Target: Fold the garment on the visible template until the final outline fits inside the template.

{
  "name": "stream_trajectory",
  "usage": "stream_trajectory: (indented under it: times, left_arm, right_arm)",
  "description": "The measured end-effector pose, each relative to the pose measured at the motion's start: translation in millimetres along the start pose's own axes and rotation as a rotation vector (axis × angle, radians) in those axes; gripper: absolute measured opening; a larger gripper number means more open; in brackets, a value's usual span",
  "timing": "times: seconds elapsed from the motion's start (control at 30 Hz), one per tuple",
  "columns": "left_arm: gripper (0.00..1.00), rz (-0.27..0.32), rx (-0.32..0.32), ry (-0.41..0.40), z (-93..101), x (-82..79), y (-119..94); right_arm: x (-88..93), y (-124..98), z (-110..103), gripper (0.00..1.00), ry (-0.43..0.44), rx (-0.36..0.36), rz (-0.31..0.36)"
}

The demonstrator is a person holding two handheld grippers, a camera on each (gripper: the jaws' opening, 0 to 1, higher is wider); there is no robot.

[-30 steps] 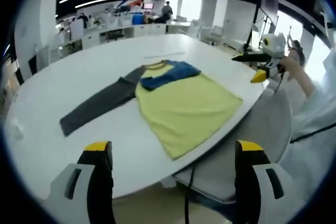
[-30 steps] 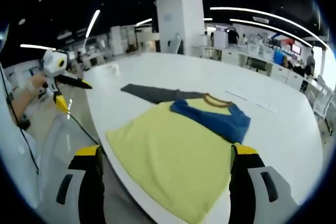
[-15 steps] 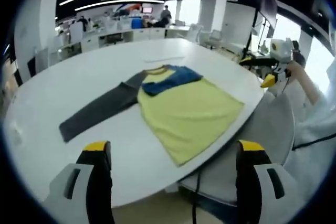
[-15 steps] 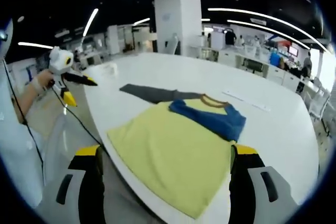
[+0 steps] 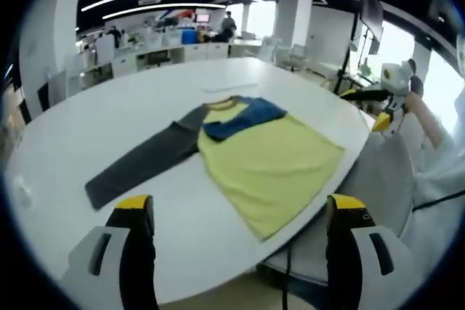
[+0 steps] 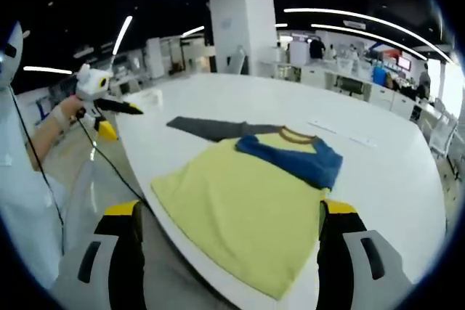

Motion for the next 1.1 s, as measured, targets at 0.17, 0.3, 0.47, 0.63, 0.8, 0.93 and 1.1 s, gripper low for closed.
stream_trajectory:
  times: [0.17, 0.3, 0.47, 0.63, 0.8, 0.93, 1.1]
  left_arm:
    - [0.95, 0.003, -0.010, -0.003, -14.5, -3.2, 2.7]
    - [0.95, -0.004, -0.029, 0.001, -28.8, -7.5, 4.0]
    - [0.95, -0.006, -0.052, 0.000, -48.4, -12.3, 5.1]
    - [0.95, -0.012, -0.069, -0.010, -66.1, -13.2, 7.6]
    - [0.95, -0.029, -0.082, -0.011, -80.3, -9.3, 14.2]
    - [0.95, -0.026, -0.086, -0.034, -91.8, -8.0, 17.7]
    - [0.94, -0.026, -0.114, -0.054, -109.6, -6.6, 19.8]
  right_arm:
    - [3.9, -0.9, 1.7, 1.00, 0.014, -0.002, -0.001]
    - [3.8, -2.2, 6.8, 1.00, 0.025, 0.012, 0.003]
    - [2.9, -4.3, 8.9, 1.00, 0.032, 0.019, 0.009]
    - [8.8, -6.4, 11.5, 1.00, 0.045, 0.028, -0.004]
    - [11.8, -7.3, 15.2, 1.00, 0.061, 0.035, -0.010]
    - [12.5, -8.2, 17.7, 1.00, 0.067, 0.041, -0.015]
    - [11.2, -9.4, 22.5, 1.00, 0.076, 0.055, -0.011]
Point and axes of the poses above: the point that each gripper's makers call its tool centre point, and the gripper's own axes: y roughly forward along the fingers, z roughly to its right, x roughly out of its underside, the point moved 2 cm from there along -y, roughly backward along the fingers, and after that the axes turned 4 degrees about x, right-handed, at the moved point
